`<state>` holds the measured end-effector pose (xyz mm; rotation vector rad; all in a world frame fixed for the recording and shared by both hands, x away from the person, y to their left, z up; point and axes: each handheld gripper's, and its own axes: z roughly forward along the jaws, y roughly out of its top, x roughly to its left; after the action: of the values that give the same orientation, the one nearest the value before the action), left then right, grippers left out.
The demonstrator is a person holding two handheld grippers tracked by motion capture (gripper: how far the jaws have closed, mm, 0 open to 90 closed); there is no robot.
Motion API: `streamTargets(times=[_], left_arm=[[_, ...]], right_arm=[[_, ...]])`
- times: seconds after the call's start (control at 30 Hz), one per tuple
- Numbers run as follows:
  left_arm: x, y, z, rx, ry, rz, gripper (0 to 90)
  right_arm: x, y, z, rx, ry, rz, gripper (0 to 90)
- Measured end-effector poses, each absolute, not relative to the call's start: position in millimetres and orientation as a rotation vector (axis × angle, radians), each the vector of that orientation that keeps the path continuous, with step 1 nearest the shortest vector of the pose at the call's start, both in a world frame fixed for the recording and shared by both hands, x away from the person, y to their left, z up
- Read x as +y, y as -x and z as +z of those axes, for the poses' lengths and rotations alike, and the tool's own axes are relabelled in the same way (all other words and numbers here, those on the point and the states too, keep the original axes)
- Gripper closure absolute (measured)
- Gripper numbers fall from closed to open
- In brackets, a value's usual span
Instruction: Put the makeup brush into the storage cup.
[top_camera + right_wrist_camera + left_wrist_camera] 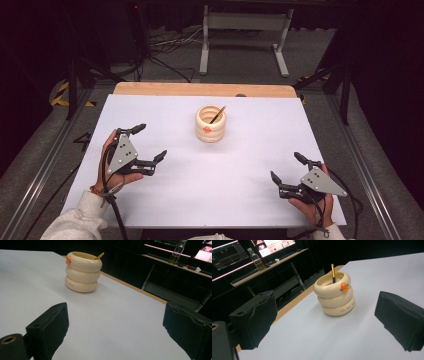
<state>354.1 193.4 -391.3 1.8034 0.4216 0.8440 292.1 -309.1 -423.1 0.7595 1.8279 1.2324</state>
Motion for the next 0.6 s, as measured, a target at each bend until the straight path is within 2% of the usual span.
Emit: streamTargets(times=[0.6], left_arm=[[219,-339,-418,0.456,-1.84,0.839,6.6]], right_arm=[[-310,-293,-425,1.828,-0.774,1.227,7.3]])
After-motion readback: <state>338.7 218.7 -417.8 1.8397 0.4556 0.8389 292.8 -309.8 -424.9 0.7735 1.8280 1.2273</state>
